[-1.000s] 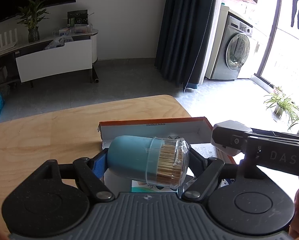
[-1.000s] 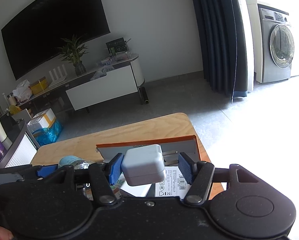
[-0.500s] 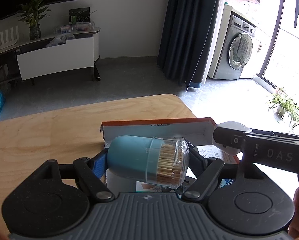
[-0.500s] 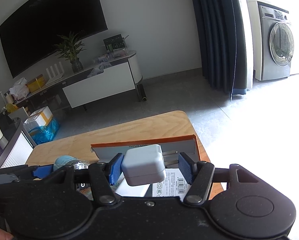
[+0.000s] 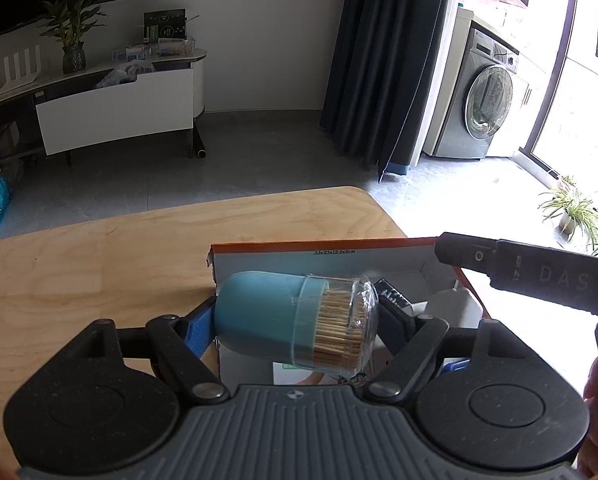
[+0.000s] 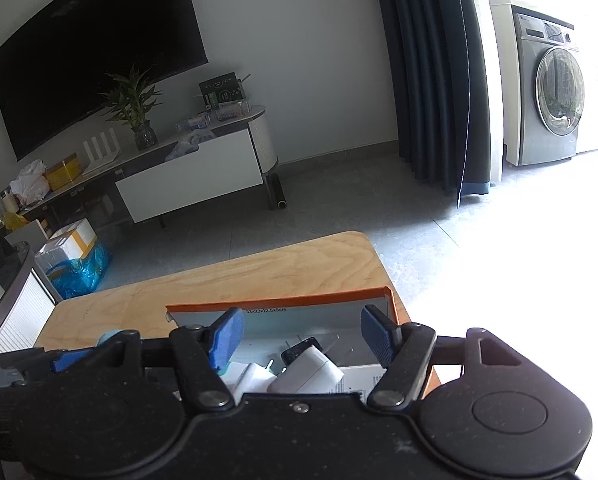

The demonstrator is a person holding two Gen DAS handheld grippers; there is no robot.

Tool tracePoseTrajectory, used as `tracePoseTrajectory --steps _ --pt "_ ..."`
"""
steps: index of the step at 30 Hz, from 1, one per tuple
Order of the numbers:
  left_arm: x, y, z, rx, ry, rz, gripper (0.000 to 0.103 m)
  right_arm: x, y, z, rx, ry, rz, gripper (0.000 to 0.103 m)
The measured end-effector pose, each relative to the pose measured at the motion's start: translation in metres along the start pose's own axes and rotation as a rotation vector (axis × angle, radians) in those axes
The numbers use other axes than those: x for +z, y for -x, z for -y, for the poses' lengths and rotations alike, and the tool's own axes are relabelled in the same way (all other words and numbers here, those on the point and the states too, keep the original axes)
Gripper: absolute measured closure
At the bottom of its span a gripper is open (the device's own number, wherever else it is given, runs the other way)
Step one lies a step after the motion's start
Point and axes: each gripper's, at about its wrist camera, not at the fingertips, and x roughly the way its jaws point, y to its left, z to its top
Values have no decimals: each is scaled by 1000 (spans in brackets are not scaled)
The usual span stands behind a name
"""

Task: Organize rigid objects
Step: 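Open right gripper to drop the charger cube while left gripper releases the toothpick jar, then withdraw both open grippers up and away from the filled box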

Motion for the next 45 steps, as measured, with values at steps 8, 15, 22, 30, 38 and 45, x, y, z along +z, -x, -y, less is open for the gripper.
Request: tracePoseTrajectory --steps 8,15,22,30,38,45 --pt "5 -12 2 -9 -3 -10 21 -4 24 10 -11 -21 58 24" --pt "17 -29 14 -42 -23 -20 21 -8 42 20 -7 -62 80 24" --pt "17 -19 16 -40 -36 2 16 -10 52 18 5 -50 97 24" --pt "7 15 8 -3 -17 10 10 -16 67 12 15 -42 105 22" --pt "-15 62 17 44 -1 46 1 -31 86 6 31 -25 77 17" --pt "-34 93 28 75 14 66 0 -50 107 3 40 -7 62 14"
